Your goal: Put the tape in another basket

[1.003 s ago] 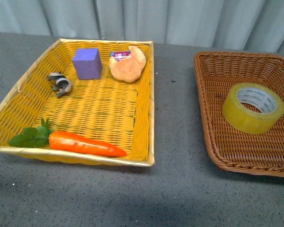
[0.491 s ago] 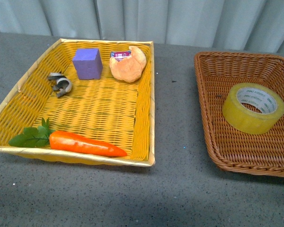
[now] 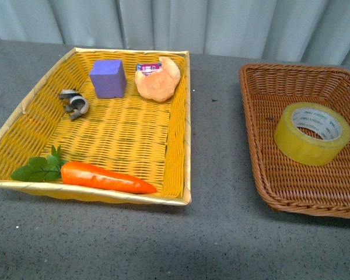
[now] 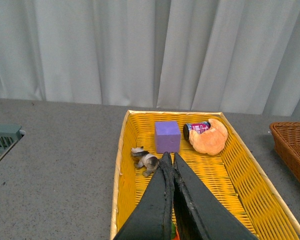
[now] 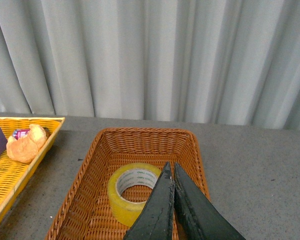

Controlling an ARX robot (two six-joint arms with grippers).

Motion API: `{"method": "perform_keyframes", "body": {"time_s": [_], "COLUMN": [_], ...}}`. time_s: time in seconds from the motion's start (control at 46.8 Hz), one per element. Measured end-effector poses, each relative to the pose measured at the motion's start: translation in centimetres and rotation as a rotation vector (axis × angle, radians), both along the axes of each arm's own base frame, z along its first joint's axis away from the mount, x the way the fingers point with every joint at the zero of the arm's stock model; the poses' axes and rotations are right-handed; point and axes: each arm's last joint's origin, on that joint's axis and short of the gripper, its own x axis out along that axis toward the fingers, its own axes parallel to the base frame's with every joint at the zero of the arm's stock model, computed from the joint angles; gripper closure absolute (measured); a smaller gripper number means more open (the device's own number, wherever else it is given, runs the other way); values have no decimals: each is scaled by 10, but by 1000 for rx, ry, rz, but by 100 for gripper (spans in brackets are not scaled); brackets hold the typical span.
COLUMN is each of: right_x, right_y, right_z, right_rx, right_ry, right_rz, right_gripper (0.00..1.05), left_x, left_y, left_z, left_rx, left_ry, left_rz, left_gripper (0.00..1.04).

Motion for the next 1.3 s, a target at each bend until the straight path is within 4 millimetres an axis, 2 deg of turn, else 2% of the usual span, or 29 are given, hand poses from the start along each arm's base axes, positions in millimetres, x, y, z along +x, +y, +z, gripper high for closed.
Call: {"method": "perform_keyframes", "body": {"time_s": [0.448,0.619,1.067,1.131,1.302], "right_x": [-13,-16,-31,-31,-31], "right_y": [0,0,0,0,0], "right_z": [2,2,-1,-2,-1], "right_rx": [0,0,0,-1,0], "right_ry": [-8,-7,-2,-2,-2], "right_rz": [0,0,1,1,1], "right_gripper": [104,104,104,103,67], "left_x": [-9,-19,-20,-20,-20], "left_y": [0,0,0,0,0], "left_z": [0,-3,-4,-4,-4], "left_rx": [0,0,0,0,0], "left_ry": [-1,8,6,6,6], "left_rz": [0,0,0,0,0], "left_gripper": [101,101,101,93,54]}}
